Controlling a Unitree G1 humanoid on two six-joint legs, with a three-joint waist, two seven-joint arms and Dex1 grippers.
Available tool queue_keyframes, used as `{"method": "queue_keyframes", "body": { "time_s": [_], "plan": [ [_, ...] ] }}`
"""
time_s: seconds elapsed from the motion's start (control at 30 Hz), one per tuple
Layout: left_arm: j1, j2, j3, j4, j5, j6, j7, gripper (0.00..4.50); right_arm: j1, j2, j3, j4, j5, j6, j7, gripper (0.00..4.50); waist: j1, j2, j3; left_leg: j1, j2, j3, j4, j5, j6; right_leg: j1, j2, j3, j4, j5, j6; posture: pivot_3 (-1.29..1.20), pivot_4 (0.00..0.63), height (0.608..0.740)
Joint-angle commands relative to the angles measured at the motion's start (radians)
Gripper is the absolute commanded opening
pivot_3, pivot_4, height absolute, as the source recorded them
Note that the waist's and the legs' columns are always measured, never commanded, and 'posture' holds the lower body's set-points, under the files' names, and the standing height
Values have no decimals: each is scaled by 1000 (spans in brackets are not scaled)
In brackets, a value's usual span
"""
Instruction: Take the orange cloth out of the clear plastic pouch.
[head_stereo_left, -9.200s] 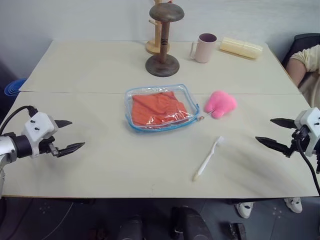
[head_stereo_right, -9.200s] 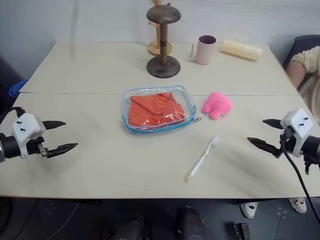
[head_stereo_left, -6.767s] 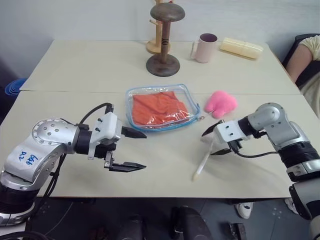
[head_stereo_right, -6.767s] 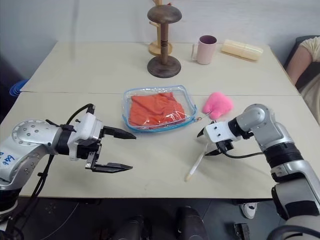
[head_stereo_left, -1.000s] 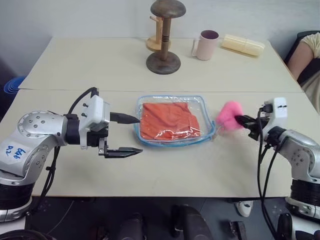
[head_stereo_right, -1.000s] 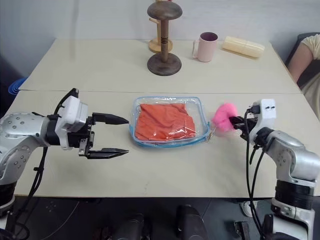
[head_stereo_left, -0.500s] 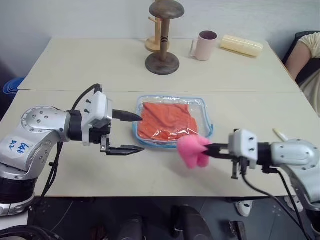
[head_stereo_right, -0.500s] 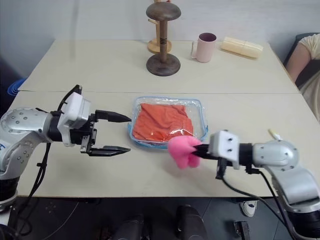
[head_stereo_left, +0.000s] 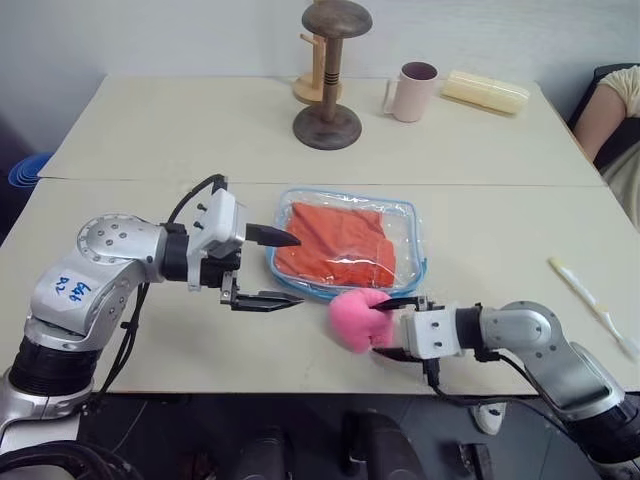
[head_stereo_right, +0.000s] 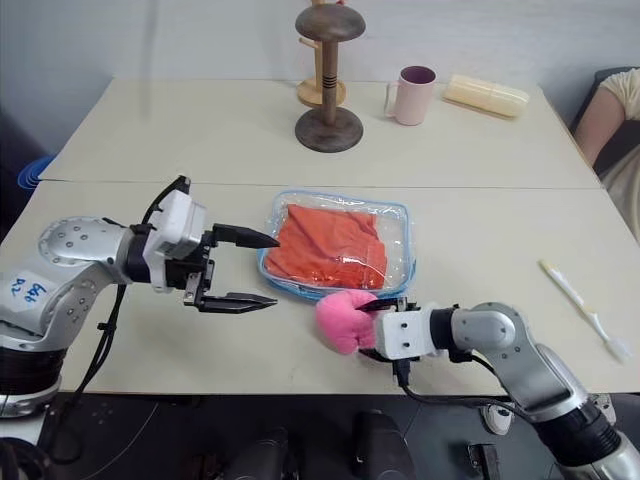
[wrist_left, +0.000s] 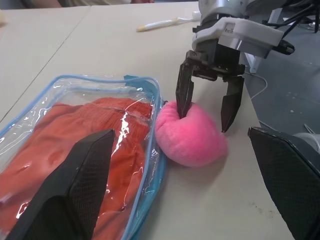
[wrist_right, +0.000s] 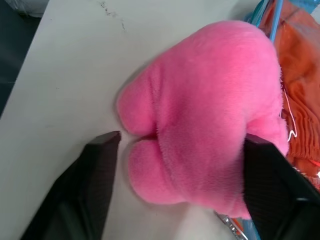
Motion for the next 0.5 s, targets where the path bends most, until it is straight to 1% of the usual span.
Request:
{"method": "queue_keyframes", "body": {
  "time_s": [0.03,0.13,0.23,0.3,0.33,0.4,0.5],
  "plan": [
    [-60,-47,-61,25,42,-39,-11,4500,-1,-18,-113,-91,90,52,-15,4472,2,0,0,0,0,0,0,0,0,0,0,0,0,0,0,0,150,740],
    [-112,-109,-120,64,68,-40,-12,4500,16,-45,-224,-198,219,146,-3,4472,9,0,0,0,0,0,1,0,0,0,0,0,0,0,0,0,150,740],
    [-167,-177,-209,125,138,-86,-33,4500,35,-82,-345,-282,343,255,-3,4472,20,0,0,0,0,0,0,0,0,0,1,0,0,0,0,0,150,740],
    [-205,-234,-280,194,213,-147,-36,4500,52,-135,-435,-275,376,291,26,4472,24,0,0,-1,0,0,0,0,0,0,1,-1,0,0,0,0,150,740],
    [-217,-256,-310,220,240,-171,-45,4500,62,-163,-460,-249,355,271,43,4472,28,0,0,-1,-1,0,0,0,0,0,1,-1,0,0,0,0,150,740],
    [-227,-285,-350,252,271,-196,-69,4500,78,-209,-464,-172,269,191,55,4472,31,0,0,-1,-2,0,1,-1,1,0,0,-1,-1,0,0,0,150,740],
    [-236,-314,-414,302,339,-231,-89,4500,60,-244,-387,-16,94,-5,20,4472,27,-1,0,0,-1,1,0,-1,1,0,2,0,-1,0,0,0,150,740]
  ]
}}
